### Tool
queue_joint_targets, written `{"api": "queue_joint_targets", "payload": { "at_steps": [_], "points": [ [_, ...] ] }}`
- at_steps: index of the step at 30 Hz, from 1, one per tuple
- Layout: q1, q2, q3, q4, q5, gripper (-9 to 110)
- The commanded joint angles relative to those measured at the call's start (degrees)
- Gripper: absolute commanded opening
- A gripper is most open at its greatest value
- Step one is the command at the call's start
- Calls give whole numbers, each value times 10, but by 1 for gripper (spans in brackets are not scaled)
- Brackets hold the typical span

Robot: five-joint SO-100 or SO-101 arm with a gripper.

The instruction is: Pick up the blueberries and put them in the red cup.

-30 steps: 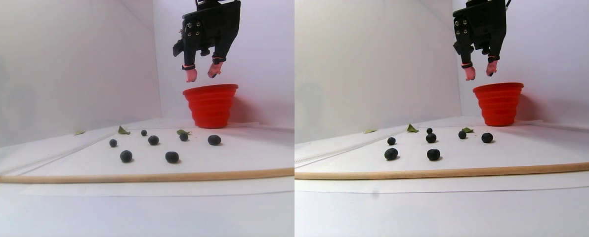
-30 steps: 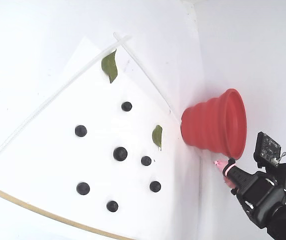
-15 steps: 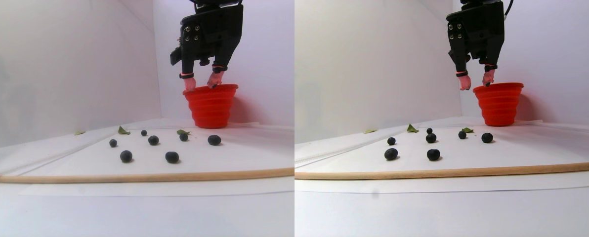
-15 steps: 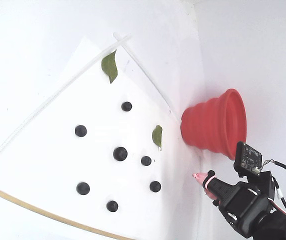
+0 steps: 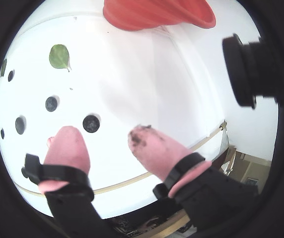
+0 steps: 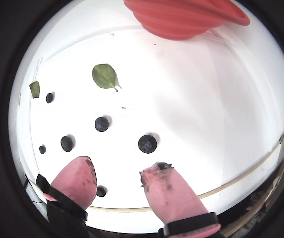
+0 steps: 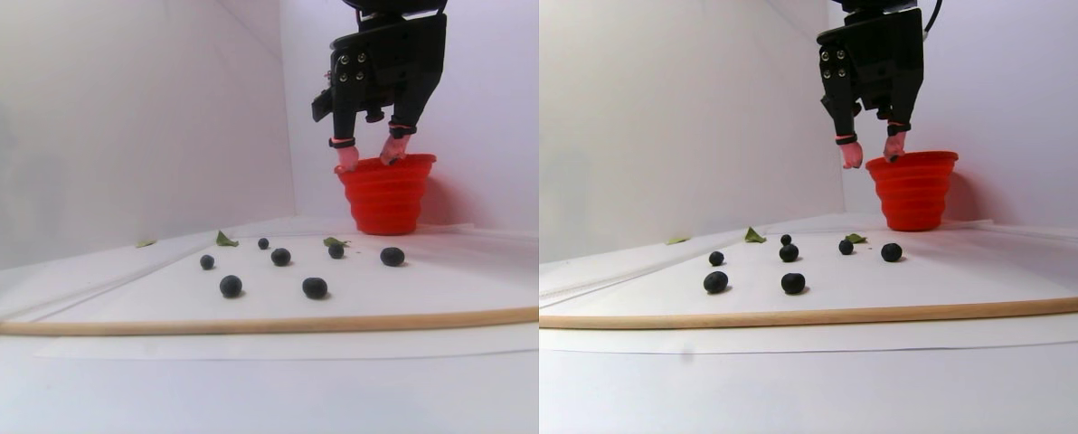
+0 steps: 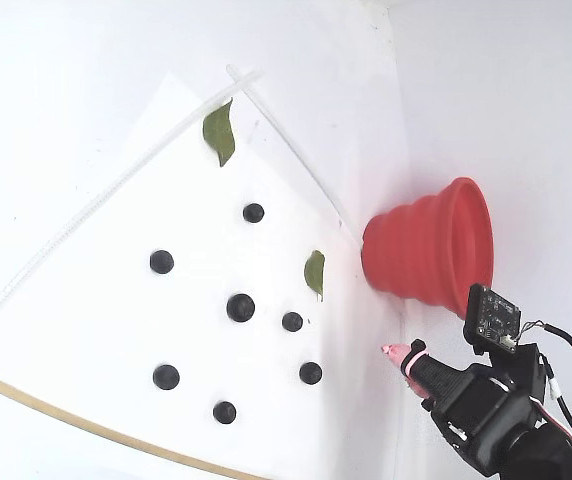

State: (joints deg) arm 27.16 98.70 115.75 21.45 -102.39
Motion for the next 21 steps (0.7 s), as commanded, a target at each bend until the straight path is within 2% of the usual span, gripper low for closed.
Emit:
{"api": "queue_joint_targets", "payload": {
  "at_steps": [1, 21],
  "points": [
    [9, 8, -11, -12, 4, 18],
    [25, -86, -7, -76, 1, 18]
  ]
}}
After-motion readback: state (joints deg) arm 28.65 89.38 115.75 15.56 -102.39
